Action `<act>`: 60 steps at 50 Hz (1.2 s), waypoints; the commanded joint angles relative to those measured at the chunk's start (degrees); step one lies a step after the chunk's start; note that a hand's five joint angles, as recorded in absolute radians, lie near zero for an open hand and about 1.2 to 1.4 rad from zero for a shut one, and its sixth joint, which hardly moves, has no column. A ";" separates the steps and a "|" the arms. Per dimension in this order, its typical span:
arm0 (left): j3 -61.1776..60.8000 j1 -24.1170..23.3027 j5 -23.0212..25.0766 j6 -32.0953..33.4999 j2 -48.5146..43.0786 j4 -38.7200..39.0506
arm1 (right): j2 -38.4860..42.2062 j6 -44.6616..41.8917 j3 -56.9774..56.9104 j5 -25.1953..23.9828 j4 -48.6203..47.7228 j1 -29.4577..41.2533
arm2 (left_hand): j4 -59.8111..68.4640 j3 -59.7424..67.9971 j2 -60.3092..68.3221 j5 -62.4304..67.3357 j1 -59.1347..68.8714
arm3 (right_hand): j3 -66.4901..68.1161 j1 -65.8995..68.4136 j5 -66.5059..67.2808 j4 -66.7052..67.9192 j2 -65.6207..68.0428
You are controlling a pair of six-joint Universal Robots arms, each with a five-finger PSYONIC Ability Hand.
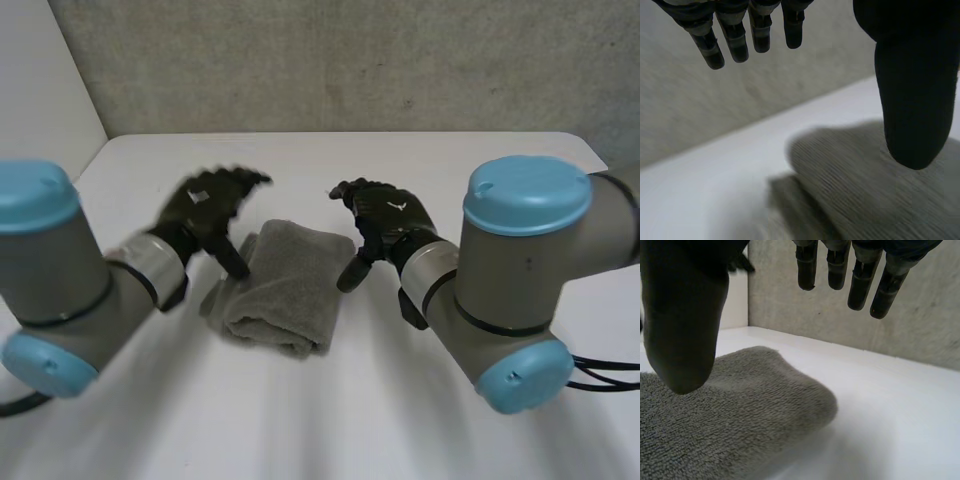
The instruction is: Fold the towel.
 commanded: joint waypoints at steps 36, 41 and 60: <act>12.19 -2.55 -4.27 -5.36 10.17 -5.67 | -15.05 -16.13 -4.40 8.39 3.75 -2.47 | 2.58 2.53 2.58 1.88 2.49 | -4.31 -3.35 -3.54 -4.98 -4.27; 15.36 -2.38 -6.55 -5.99 12.45 -12.88 | -21.29 -20.34 -2.55 8.12 5.86 -6.07 | 2.58 2.53 2.58 1.88 2.49 | -4.31 -3.35 -3.54 -4.98 -4.27; 17.92 1.92 -9.81 -5.81 18.79 -17.12 | -23.13 -20.70 -5.01 5.31 13.51 -11.08 | 2.75 2.70 2.75 2.05 2.66 | -4.31 -3.35 -3.54 -4.98 -4.27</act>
